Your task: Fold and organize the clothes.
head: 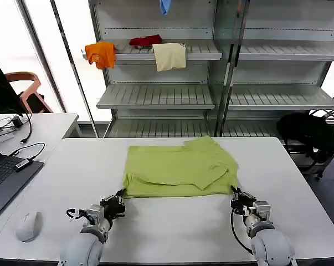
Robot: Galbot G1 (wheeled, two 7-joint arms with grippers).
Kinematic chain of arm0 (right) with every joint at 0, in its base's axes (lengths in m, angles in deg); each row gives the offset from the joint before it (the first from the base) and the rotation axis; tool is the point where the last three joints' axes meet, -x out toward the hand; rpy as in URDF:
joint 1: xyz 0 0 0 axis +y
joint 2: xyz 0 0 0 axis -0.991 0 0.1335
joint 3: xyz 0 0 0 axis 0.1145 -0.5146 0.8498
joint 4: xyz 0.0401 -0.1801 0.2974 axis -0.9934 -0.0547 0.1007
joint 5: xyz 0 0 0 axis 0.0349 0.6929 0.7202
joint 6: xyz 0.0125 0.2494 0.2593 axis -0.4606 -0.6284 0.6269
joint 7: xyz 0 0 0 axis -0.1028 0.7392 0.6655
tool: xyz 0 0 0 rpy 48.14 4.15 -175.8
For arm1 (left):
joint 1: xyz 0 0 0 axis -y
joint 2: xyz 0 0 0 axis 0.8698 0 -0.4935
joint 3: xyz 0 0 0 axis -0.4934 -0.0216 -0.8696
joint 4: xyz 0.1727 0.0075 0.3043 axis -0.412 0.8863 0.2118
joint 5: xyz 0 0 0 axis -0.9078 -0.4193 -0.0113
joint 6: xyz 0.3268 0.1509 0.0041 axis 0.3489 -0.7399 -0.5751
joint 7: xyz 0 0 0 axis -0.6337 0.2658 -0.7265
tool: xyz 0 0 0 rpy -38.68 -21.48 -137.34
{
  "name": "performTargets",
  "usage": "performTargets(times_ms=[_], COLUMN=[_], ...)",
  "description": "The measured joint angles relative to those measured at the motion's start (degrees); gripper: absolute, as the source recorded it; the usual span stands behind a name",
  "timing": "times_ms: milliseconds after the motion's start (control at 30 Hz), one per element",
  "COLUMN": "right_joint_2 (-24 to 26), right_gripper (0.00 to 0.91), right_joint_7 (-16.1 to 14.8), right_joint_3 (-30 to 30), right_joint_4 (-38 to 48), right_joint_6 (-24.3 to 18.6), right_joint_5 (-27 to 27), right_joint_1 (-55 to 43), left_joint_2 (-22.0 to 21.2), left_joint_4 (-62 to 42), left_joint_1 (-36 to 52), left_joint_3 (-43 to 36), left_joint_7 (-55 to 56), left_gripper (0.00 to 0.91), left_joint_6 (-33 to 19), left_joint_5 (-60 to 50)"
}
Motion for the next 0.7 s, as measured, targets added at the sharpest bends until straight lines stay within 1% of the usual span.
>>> performTargets(times_ms=[133, 333, 700], right_joint_2=[0.3, 0.8, 0.1], right_gripper=[0.0, 0.0, 0.0], right_joint_7=[0.5, 1.3, 2.6], right_joint_3=[0.2, 0.7, -0.4], right_joint_4=[-0.9, -4.1, -11.5], right_joint_6=[0.2, 0.3, 0.4], right_joint_5=[0.8, 2.8, 3.9], right_joint_1=[0.7, 3.2, 10.4], left_joint_2=[0.0, 1.4, 5.5], left_joint_4=[0.2, 2.8, 11.4], left_joint_1=[-0.2, -2.1, -11.0], left_joint_3=[0.4, 2.6, 10.6], left_joint_7=[-0.2, -1.5, -5.0], left_gripper=[0.0, 0.0, 0.0], left_joint_6=[-0.1, 0.0, 0.1], left_joint_5=[1.1, 3.5, 10.9])
